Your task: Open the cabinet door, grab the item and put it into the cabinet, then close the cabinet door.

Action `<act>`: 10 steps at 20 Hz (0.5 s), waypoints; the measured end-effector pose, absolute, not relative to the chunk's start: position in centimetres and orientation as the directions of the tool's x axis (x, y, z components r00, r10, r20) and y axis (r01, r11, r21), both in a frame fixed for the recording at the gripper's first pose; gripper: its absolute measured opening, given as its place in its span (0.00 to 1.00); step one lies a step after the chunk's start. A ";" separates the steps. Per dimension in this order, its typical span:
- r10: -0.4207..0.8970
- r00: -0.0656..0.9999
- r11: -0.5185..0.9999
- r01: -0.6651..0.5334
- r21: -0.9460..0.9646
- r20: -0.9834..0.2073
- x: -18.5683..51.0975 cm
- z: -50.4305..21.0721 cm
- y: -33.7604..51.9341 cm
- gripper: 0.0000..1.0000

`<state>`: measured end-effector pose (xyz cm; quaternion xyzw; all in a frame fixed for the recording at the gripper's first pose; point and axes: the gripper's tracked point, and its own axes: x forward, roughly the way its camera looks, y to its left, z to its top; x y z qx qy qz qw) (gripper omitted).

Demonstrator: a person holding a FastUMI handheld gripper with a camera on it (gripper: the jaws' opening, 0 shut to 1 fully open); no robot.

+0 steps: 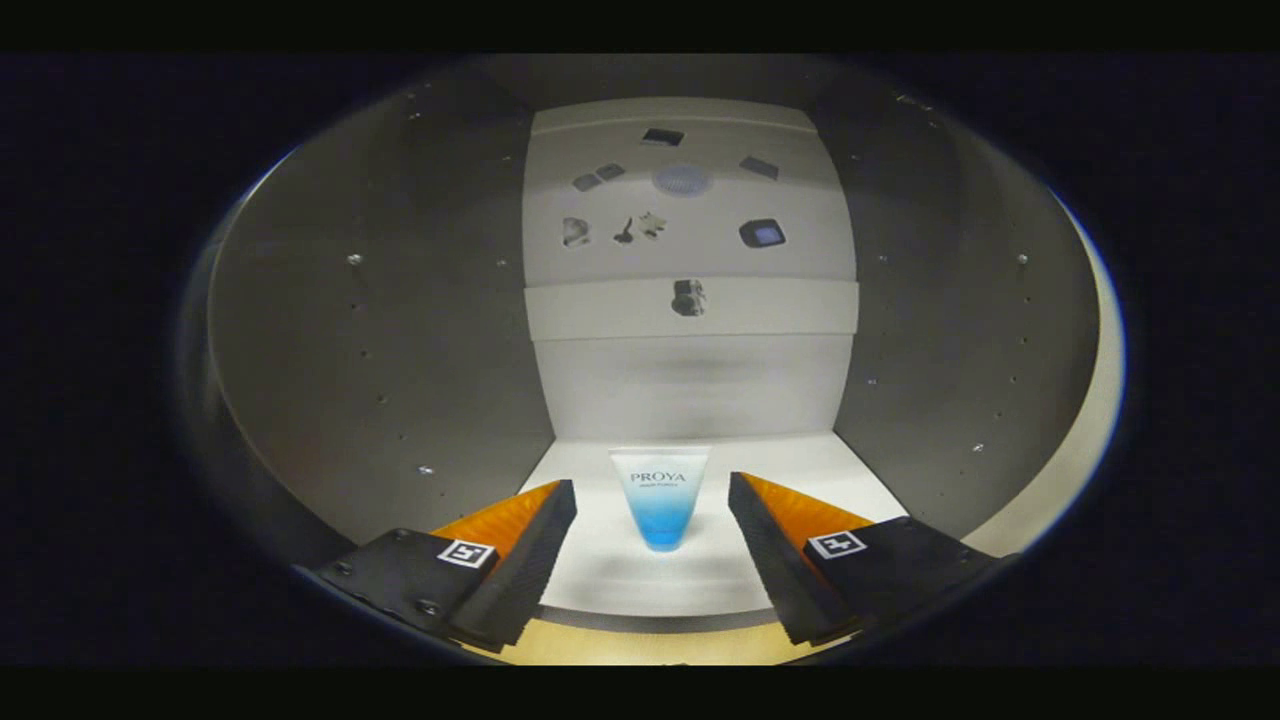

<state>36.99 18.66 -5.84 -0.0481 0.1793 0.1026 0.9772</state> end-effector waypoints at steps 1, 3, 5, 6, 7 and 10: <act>0.199 0.920 0.970 -0.233 -0.063 -0.339 35.7 -4.6 19.0 0.98; 0.220 0.931 0.963 -0.254 -0.084 -0.291 32.5 -2.2 19.3 0.98; 0.248 0.937 0.956 -0.278 -0.093 -0.248 29.1 0.1 19.5 0.98; 0.265 0.936 0.951 -0.293 -0.096 -0.231 27.2 1.1 19.6 0.98; 0.287 0.933 0.945 -0.313 -0.097 -0.215 25.1 2.0 19.6 0.98; 0.339 0.923 0.928 -0.360 -0.097 -0.180 19.3 4.1 19.1 0.98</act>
